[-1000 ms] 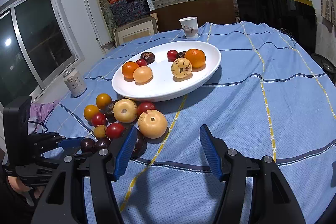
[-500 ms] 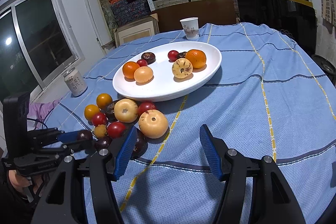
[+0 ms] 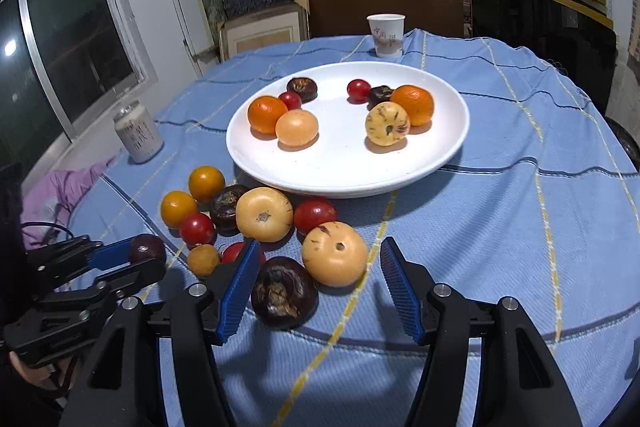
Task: Organize fruits
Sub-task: 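Grasp a large pale peach fruit with the right tool while the left tool holds its fruit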
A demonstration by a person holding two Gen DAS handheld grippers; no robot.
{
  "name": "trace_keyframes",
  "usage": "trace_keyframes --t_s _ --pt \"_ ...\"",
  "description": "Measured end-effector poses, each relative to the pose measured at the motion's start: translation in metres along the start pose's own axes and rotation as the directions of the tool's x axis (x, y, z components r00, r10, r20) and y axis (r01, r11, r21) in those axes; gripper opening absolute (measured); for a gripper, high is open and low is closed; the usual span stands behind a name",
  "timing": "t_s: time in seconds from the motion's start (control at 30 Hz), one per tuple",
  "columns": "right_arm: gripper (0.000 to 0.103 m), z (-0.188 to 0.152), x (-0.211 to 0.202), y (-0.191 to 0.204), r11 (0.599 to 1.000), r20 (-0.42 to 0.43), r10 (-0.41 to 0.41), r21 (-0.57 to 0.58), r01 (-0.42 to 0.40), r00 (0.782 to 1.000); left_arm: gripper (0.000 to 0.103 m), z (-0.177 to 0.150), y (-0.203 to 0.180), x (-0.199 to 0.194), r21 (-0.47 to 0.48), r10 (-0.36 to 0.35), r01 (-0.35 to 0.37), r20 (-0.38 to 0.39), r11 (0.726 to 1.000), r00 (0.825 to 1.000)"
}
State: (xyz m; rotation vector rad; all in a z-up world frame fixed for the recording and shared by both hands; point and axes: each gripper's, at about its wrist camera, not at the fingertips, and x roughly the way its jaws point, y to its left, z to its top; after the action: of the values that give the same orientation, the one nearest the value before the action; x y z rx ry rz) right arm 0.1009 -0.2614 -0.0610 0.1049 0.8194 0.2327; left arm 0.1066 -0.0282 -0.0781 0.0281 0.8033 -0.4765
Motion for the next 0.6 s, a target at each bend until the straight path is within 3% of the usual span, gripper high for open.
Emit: trace_keyframes --t_s 0.23,0.33,0.6 --pt "0.061 -0.002 0.024 -0.01 0.997 -0.055 0.015 0.074 -0.011 0.998 0.033 0.0 -0.001 0.001 0.004 -0.012 0.012 -0.004 1.0 1.0" --pt "0.042 -0.001 0.027 -0.015 0.994 -0.061 0.045 0.103 -0.038 0.997 0.033 0.0 0.001 0.001 -0.006 -0.017 0.017 -0.009 1.0 1.0" --pt "0.042 -0.008 0.016 -0.015 0.995 -0.012 0.051 0.09 -0.05 0.999 0.033 0.0 0.004 0.001 -0.018 -0.019 0.019 -0.013 1.0 1.0"
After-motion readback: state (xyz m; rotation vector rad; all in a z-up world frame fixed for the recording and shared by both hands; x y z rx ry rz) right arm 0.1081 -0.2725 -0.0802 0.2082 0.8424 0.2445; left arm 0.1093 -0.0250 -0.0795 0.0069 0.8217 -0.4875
